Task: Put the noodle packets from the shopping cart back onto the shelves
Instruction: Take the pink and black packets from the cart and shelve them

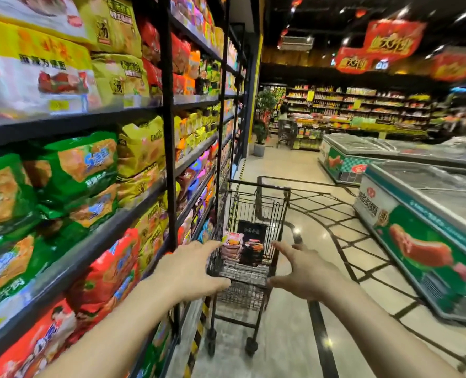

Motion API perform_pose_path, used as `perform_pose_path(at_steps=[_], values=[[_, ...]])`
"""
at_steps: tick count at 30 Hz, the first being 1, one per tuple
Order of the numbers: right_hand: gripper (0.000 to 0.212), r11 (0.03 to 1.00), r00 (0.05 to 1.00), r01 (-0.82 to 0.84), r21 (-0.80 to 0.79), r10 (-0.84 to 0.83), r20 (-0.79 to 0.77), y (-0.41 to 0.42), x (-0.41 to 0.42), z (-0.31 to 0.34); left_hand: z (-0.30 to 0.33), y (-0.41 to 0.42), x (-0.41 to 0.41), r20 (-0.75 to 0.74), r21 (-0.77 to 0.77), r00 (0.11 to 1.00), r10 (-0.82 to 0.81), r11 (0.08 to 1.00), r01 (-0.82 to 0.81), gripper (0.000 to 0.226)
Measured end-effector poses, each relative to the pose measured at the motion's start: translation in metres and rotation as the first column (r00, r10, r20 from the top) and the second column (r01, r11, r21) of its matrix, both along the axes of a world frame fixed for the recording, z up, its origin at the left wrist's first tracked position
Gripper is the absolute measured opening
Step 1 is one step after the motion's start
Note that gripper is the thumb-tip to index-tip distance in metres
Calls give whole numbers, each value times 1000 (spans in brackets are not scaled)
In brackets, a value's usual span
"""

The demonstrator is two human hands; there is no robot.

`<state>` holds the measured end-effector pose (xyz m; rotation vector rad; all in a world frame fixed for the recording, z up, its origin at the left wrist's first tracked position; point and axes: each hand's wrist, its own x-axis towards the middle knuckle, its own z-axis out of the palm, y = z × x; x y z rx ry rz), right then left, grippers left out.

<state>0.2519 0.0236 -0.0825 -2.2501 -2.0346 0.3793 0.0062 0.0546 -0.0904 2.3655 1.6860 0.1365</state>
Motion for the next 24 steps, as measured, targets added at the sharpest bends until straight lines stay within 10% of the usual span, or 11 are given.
perform_pose_path(at_steps=[24], values=[[94,983,995,81,-168,-89,-45,412,109,-72,-87,434,114,-83,-187,994,-65,981,49,91]])
